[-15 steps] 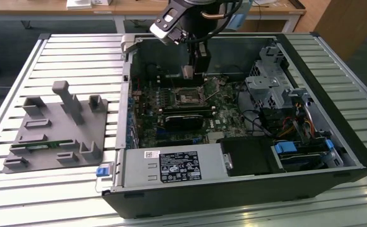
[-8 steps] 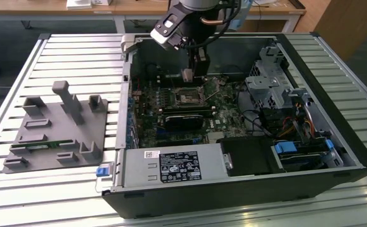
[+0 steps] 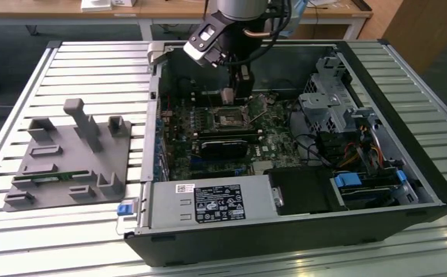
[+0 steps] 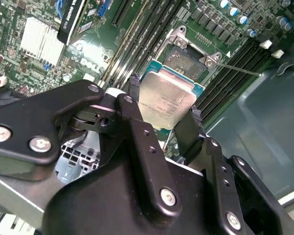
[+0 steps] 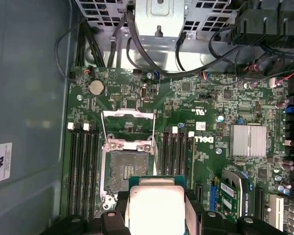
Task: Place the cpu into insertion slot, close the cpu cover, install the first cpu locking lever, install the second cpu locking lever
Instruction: 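Place the cpu into insertion slot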
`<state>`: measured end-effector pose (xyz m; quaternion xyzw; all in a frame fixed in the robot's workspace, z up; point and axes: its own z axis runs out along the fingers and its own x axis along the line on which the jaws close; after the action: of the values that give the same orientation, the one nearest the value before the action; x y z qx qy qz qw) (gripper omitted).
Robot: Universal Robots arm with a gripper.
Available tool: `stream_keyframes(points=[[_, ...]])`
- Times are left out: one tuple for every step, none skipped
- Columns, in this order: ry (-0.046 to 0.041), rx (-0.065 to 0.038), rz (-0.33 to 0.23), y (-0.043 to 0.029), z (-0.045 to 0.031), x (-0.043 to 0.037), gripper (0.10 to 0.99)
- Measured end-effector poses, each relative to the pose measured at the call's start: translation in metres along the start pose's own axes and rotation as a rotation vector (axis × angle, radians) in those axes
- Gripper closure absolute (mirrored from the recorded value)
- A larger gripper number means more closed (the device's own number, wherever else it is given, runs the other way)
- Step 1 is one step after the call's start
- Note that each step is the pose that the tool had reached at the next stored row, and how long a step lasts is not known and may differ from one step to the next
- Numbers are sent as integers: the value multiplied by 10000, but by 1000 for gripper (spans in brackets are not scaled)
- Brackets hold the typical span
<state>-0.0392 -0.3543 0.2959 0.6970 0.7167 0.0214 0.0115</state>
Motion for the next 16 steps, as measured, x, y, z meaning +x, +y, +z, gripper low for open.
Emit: stream_keyframes(points=[[0,9,2,-1,15,0,553],[-1,16,2,-2,28,0,553],[0,18,3,-2,41,0,553],[1,21,1,-2,53,-1,553],[-2,31,1,-3,62,-1,553],[-24,43,0,-3,69,-1,553],[-32,47,0,-3,76,-1,553],[-42,49,-1,-3,84,-1,553],[-49,49,-2,-3,91,-1,553],[-50,44,-2,-4,98,-1,553],[-50,13,-1,-5,105,-1,553],[-52,-36,-1,-5,113,-2,553],[-52,-55,-2,-6,121,-2,553],[-51,-63,-4,-5,127,-2,553],[-51,-67,1,-6,134,-2,553],[-53,-75,20,-7,142,-2,553]])
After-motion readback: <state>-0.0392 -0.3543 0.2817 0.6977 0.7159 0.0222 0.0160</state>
